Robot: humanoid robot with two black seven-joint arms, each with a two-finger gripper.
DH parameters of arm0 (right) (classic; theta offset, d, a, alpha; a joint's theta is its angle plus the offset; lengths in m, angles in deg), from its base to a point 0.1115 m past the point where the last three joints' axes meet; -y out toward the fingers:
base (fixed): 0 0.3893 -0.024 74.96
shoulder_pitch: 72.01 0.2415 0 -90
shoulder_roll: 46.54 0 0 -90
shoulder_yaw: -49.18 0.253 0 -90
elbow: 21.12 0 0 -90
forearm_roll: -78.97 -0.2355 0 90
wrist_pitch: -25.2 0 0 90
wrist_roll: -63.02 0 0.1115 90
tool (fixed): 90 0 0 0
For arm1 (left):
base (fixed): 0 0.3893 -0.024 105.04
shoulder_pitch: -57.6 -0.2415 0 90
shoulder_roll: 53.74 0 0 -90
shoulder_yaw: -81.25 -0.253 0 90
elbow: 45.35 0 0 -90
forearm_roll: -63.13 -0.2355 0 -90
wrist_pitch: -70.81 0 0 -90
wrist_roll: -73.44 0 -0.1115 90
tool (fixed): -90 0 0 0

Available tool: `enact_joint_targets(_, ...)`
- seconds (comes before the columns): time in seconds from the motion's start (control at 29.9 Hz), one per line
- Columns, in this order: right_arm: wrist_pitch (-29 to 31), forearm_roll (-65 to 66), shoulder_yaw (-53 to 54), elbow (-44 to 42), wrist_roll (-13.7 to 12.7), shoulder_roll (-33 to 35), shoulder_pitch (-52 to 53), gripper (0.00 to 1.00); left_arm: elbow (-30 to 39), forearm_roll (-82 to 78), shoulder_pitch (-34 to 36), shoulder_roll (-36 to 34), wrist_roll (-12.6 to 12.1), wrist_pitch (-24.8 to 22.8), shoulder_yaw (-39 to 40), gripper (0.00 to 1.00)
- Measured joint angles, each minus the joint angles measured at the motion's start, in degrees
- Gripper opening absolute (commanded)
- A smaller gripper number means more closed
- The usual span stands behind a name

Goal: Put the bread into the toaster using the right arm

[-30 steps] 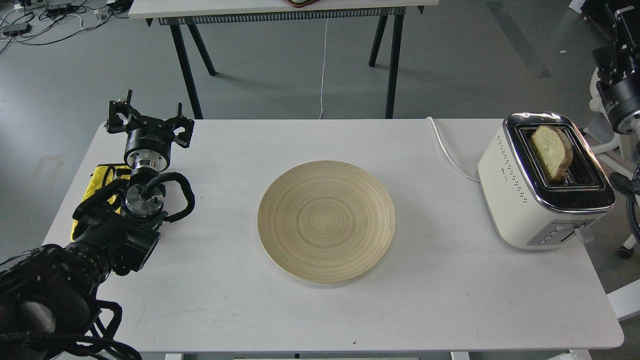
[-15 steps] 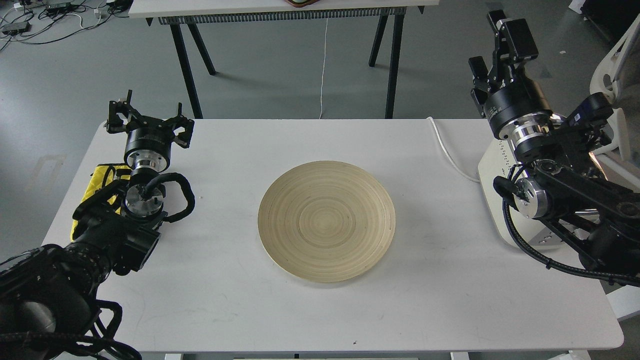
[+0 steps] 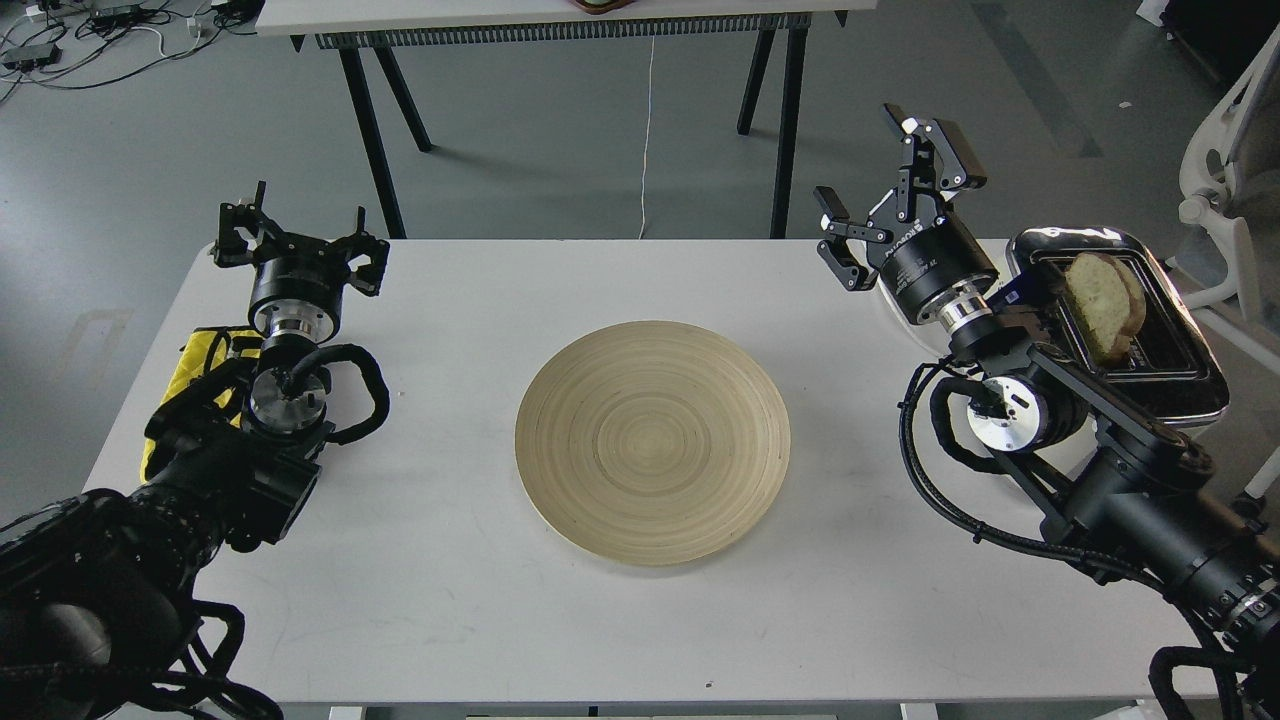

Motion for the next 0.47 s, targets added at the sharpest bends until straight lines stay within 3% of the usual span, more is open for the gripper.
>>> enact_joint_targets(0.13,8.52,-0.5,1.96,-6.39,0.42,-2.77,0.02,0.99,0.0,0.0,0.0,0.0,0.0,0.0,0.0,1.0)
enact_joint_targets(0.47,9.84,-0.53,2.06,-7.22,1.39,-3.33,-0.05,0.99,0.0,0.05,0.0,0.0,0.01,0.0,0.0,1.0)
